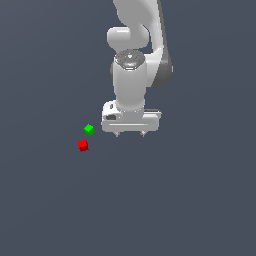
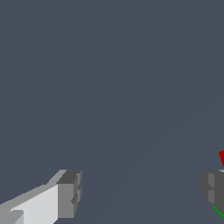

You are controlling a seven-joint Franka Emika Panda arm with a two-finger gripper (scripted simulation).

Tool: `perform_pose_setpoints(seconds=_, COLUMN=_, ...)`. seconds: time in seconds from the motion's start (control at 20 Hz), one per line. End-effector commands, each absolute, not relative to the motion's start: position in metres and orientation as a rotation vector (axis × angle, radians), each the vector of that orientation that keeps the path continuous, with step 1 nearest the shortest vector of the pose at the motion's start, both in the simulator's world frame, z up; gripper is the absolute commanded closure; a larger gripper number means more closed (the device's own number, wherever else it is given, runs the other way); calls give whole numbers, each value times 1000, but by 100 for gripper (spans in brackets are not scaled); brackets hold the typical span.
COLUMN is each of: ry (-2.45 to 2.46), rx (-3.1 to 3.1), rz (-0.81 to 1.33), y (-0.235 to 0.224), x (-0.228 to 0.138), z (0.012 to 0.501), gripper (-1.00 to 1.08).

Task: Stack the red cube on top of the green cube.

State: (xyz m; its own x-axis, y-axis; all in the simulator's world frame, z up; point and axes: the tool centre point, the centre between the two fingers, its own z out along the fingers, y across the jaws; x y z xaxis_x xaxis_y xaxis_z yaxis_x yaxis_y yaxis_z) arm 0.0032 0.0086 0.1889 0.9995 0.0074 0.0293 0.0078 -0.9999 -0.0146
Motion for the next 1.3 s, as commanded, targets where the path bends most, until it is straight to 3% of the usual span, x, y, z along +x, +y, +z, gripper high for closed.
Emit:
perform_pose_setpoints(seconds=0.0, ry=-12, rx=-3127, rz=-46, y=9, x=3, z=189, gripper=-92)
perform_pose_setpoints(seconds=0.6, ry=-79, rx=-3127, rz=-40, y=-22, x=-9, z=173, gripper=-92)
perform_pose_setpoints(seconds=1.25, ry=-280, rx=-3122, rz=-21, y=-117, x=-37, z=125, gripper=-92)
